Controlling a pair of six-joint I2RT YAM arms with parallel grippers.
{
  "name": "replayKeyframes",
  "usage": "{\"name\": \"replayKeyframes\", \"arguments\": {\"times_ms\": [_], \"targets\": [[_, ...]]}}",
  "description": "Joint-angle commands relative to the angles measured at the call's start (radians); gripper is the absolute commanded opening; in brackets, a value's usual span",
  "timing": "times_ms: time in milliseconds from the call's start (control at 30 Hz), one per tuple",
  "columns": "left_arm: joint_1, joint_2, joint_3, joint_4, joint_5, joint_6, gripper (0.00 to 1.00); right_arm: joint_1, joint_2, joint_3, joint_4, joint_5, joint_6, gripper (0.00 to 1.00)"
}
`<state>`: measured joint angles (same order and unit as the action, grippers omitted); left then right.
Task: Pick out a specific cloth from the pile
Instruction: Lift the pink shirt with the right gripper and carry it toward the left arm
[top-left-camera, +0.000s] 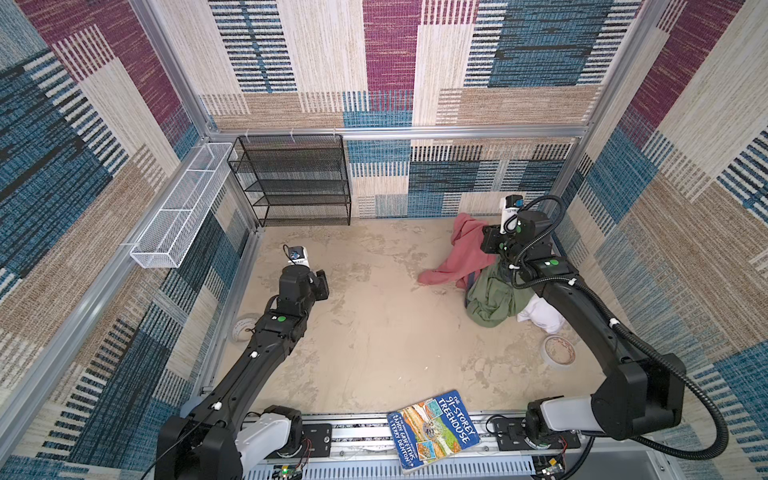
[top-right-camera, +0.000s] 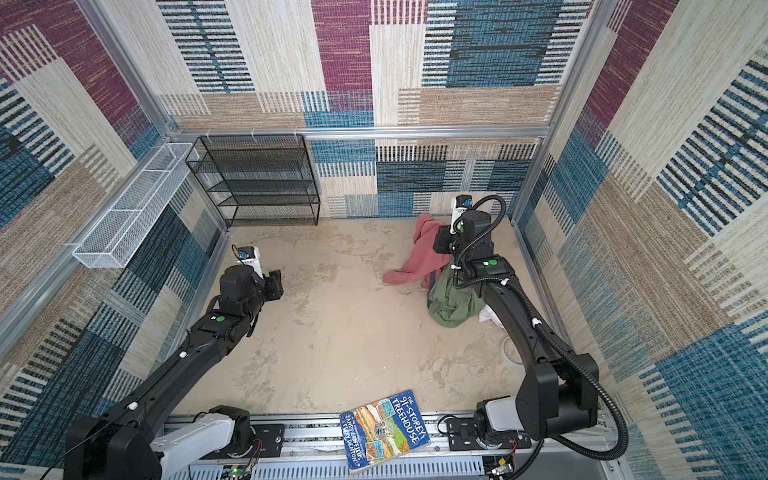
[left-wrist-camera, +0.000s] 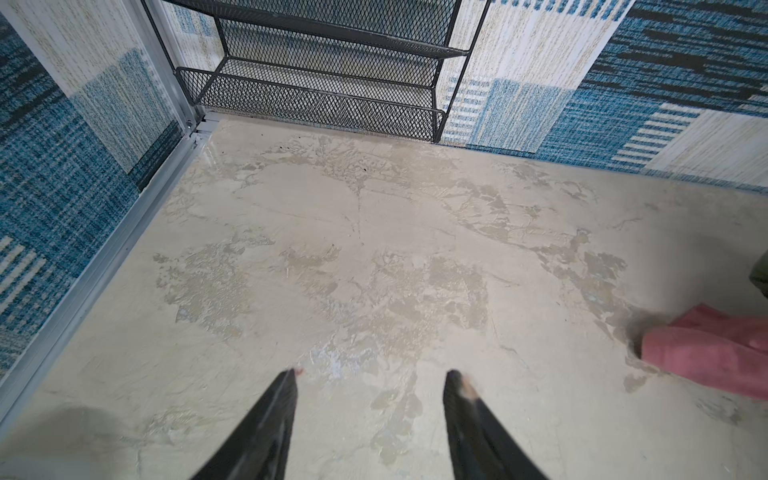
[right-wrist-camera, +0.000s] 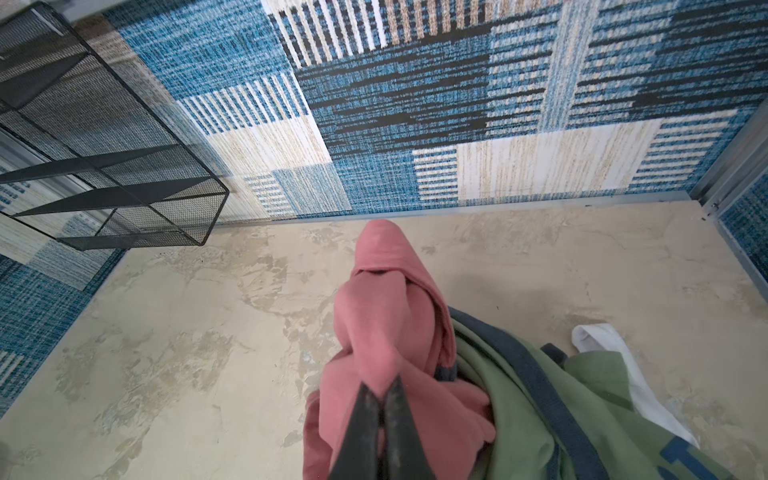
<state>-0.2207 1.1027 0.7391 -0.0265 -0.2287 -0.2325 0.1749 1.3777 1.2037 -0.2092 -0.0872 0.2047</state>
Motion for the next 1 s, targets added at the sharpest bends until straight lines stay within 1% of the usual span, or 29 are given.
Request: {"name": "replayKeyframes", "arguments": {"times_ms": [0,267,533,967], "targets": [[0.0,-0.006,0.011,-0.01,0.004,0.005,0.6,-0.002,-0.005,0.031,0.038,-0.033,0.012,0.0],[0.0,-0.01,0.017,-0.019,-0.001,0.005,0.6,-0.002,-0.002,0.072,0.03,-0.084,0.013,0.0],[0.0,-0.017,0.017,-0.017,0.003,-0.001,0.6,-0.002,0.001,0.134,0.009,-0.102,0.01,0.0],[0.0,-0.026,0.023,-0.02,0.002,-0.007,0.6,-0.002,0.024,0.246,-0.015,-0.207,0.016,0.0]]}}
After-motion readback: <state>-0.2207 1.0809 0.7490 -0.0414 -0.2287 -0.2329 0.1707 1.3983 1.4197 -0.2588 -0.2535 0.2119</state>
